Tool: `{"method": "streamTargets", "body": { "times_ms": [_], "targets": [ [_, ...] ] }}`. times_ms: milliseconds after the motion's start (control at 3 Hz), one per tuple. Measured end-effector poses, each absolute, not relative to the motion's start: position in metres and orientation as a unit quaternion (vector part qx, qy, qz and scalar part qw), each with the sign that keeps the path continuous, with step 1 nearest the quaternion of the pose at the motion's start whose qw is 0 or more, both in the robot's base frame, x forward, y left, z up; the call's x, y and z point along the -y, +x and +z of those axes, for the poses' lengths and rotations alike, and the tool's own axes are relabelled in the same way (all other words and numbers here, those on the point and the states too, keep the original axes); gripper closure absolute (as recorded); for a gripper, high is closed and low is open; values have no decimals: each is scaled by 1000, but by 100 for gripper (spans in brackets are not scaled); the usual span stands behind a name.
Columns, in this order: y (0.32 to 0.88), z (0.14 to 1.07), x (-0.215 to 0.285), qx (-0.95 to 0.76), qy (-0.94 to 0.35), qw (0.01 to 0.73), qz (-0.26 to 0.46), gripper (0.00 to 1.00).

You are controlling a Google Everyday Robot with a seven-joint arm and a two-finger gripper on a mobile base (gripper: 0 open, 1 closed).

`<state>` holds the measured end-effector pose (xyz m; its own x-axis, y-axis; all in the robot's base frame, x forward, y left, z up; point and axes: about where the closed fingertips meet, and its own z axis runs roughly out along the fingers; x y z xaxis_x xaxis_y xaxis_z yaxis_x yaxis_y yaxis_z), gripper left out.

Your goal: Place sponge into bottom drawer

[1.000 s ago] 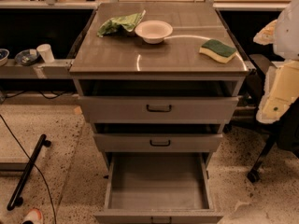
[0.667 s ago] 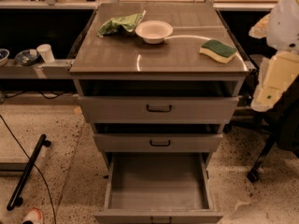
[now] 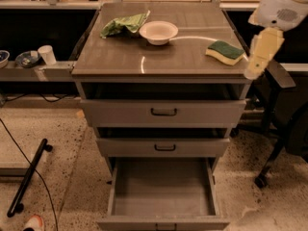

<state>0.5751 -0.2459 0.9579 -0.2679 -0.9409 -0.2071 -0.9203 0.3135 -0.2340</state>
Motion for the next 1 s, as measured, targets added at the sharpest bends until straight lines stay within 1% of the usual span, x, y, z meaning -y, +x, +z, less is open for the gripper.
{"method": "streamTargets", "body": {
  "times_ms": [333,667,1000],
  "targets": [
    [636,951,246,-808,-561,178,-29,0],
    [676,942,242,-817,-543,192,-27,0],
    [704,919,245,-834,-519,188,-19,0]
  ]
}}
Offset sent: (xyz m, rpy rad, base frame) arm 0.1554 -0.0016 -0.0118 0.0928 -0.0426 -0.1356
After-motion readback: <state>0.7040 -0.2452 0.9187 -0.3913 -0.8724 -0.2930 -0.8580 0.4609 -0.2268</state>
